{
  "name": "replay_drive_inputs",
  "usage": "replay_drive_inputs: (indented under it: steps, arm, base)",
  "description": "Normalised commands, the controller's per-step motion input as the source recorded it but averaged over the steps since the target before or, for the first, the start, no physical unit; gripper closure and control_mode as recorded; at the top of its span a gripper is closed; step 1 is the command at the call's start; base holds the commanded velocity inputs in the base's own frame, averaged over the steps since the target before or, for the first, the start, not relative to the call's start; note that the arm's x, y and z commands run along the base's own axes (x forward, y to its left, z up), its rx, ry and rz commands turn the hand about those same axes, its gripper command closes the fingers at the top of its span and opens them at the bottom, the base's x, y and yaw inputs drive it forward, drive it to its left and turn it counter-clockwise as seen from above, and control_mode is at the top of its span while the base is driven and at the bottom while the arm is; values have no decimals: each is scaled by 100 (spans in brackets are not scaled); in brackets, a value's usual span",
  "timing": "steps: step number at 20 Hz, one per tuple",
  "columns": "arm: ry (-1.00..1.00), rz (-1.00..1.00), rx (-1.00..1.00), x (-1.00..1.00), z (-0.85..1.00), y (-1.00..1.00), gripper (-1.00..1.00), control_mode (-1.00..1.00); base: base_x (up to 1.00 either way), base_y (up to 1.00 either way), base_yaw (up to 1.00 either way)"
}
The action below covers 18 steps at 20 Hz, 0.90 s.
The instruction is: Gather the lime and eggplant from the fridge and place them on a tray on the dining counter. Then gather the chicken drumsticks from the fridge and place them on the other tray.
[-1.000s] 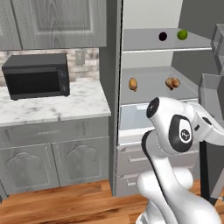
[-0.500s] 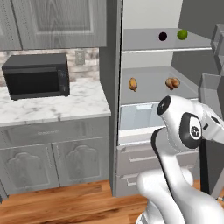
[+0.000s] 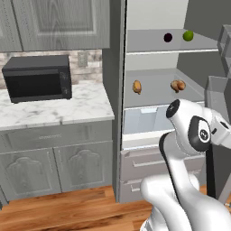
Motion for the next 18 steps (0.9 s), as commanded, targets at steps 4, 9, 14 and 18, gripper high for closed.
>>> replay_drive_inputs:
  steps: [4, 9, 14, 18]
  arm:
    - [0, 0, 0, 0, -18, -10, -100, -100]
    - [-3, -1, -4, -11, -13, 22, -100, -100]
    - [-6, 0, -5, 12, -1, 63, -100, -100]
    - [-4, 0, -2, 37, 0, 53, -100, -100]
  base:
    - [0, 0, 0]
    - [0, 0, 0]
    - [0, 0, 0]
    - [0, 0, 0]
